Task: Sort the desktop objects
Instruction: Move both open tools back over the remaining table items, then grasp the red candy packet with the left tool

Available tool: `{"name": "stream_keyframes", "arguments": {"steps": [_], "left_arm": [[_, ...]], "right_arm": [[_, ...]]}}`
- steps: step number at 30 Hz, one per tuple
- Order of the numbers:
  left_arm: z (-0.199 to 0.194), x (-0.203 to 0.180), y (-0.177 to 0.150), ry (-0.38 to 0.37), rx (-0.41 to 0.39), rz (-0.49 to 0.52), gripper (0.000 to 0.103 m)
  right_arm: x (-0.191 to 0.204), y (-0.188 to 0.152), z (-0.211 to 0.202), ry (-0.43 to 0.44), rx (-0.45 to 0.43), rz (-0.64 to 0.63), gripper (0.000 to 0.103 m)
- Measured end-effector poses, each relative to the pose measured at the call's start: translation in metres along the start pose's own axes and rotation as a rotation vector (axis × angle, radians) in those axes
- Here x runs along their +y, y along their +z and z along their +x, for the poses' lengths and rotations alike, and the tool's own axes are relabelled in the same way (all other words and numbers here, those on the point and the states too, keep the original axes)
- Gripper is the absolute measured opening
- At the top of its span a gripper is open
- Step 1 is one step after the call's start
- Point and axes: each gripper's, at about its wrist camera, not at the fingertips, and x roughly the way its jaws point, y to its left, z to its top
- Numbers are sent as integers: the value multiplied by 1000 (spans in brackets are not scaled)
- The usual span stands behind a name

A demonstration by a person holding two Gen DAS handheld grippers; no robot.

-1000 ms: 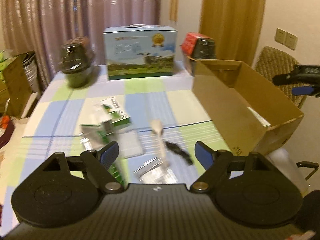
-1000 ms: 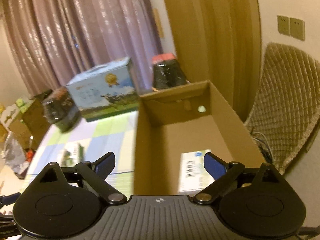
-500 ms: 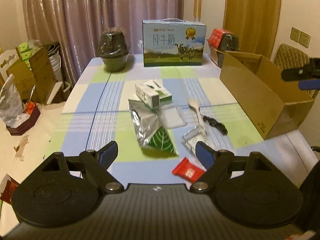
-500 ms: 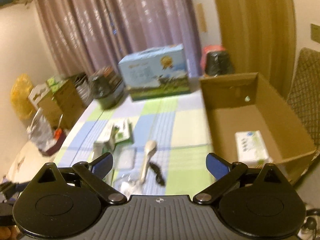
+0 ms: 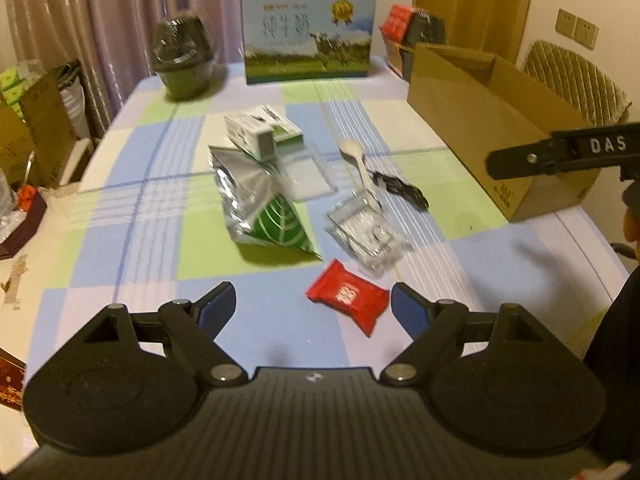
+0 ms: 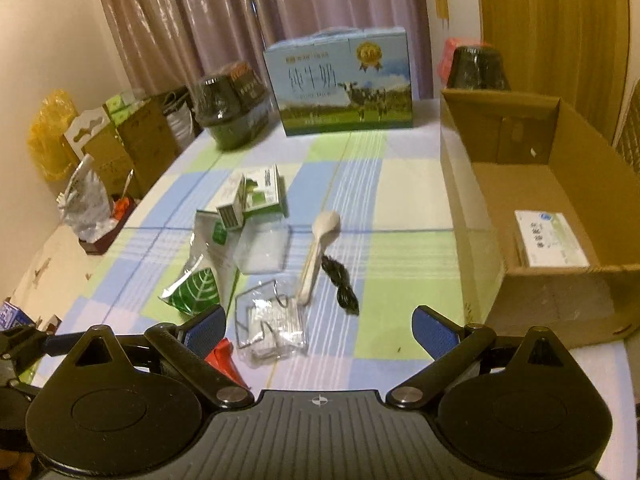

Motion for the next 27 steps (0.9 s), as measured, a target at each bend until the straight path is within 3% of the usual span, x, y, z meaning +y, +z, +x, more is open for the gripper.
{"name": "stream_keyframes", "arguments": {"steps": [12, 17, 22, 27], "left_arm": [[61, -21, -7, -37, 87, -1, 77], [74, -25, -5, -77, 69, 150, 77], [91, -25, -7, -138, 132, 362, 77], [102, -17, -6, -204, 158, 469, 76]], "right_arm": [[-11, -6, 51, 14, 72, -54, 97], [-17, -10, 63, 37, 106, -58, 97], [-16, -13, 67, 35, 119, -68, 97], [-4, -16, 71, 44, 127, -147, 96]]}}
